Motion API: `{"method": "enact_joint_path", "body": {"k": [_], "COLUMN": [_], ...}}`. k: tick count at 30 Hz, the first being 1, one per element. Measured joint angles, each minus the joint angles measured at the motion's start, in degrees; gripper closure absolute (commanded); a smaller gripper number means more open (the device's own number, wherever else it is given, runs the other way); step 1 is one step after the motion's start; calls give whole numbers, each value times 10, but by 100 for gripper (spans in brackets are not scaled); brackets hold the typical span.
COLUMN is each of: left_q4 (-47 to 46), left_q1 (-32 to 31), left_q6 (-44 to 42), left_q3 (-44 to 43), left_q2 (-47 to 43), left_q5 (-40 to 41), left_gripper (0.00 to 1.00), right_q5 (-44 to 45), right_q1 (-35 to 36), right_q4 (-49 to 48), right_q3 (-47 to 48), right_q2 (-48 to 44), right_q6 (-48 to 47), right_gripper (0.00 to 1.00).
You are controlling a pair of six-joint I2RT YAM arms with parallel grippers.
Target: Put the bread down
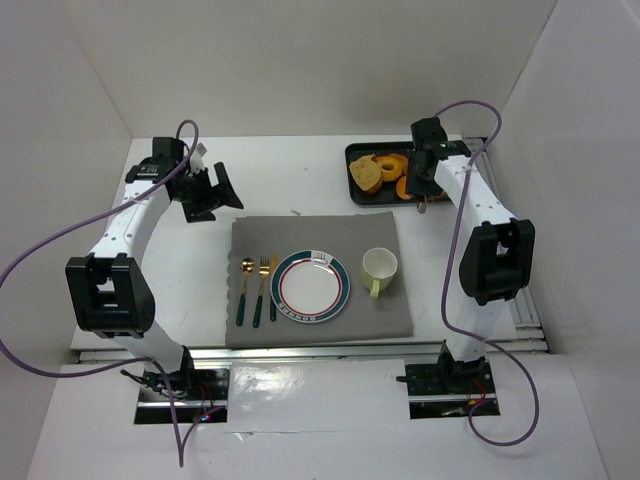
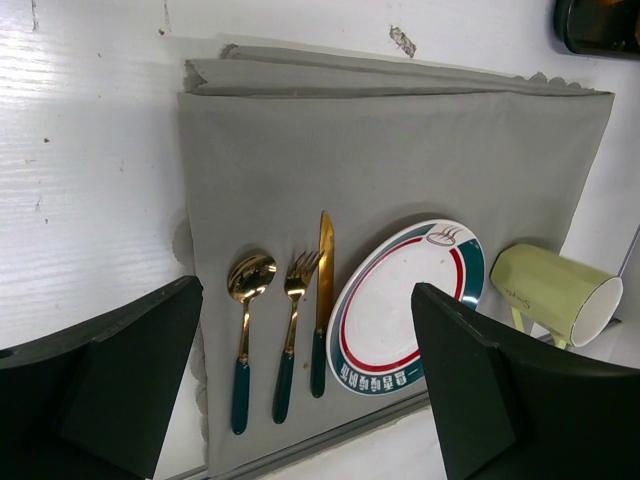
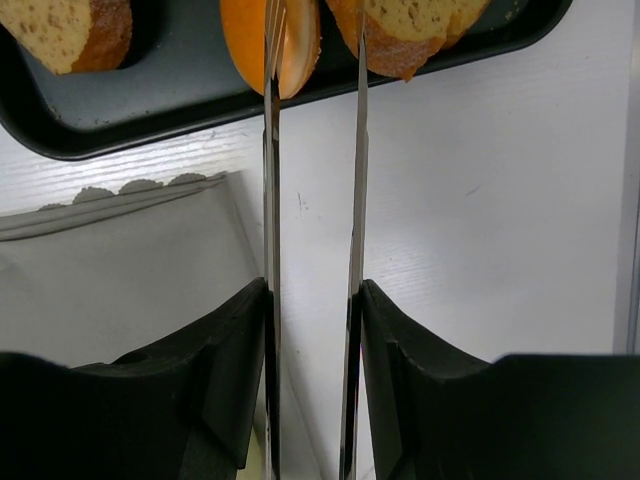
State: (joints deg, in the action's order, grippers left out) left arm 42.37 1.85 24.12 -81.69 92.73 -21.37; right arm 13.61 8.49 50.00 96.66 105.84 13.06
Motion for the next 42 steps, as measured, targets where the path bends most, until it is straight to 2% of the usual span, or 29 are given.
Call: {"method": "enact_joint_path", "body": {"k": [10, 22, 31, 42], "left_q4": [0, -1, -1, -7], "left_q1": [0, 0, 0, 0], "left_q6": [0, 0, 0, 1], "left_q3": [-1, 1, 5, 26], "left_q2": [1, -1, -5, -11], "left_q5": [0, 1, 5, 7], "left_gripper": [1, 1, 1, 1], "right_q5": [9, -58, -57, -64], "right_q1": [1, 1, -1, -6], "right_q4": [-12, -20, -24, -31], "right_q3": [-23, -44, -44, -44], "right_q2": [-10, -39, -38, -6], "right_q6": [10, 17, 21, 14], "right_gripper": [53, 51, 44, 44]}}
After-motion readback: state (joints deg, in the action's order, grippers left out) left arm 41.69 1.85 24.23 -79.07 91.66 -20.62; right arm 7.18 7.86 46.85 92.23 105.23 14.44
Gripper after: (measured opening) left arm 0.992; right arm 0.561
